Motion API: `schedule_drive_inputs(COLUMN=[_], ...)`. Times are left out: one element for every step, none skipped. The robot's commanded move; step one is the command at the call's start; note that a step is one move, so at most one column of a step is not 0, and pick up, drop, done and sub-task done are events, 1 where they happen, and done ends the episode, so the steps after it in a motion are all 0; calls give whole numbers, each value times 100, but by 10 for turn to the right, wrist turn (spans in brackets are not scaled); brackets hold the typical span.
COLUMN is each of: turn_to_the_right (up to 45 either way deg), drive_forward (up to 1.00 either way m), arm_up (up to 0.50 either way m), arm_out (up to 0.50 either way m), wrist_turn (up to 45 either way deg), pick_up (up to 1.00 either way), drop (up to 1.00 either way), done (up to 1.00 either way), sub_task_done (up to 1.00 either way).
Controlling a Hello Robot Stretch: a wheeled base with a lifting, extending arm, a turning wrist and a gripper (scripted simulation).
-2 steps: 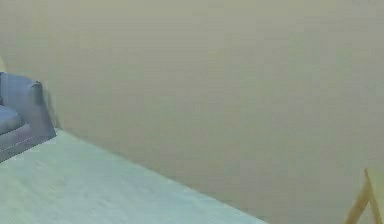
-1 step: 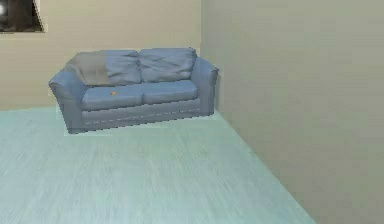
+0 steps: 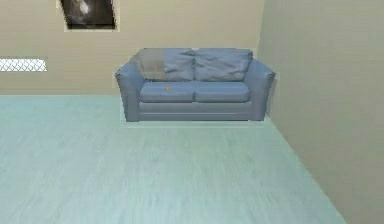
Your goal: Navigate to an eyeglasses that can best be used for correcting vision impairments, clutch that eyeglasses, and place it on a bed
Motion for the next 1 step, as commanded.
schedule_drive_inputs(turn_to_the_right=[0], drive_forward=[20], arm_up=[0], arm_out=[0], wrist_turn=[0], pick_up=[0], drop=[0], done=[0], sub_task_done=[0])
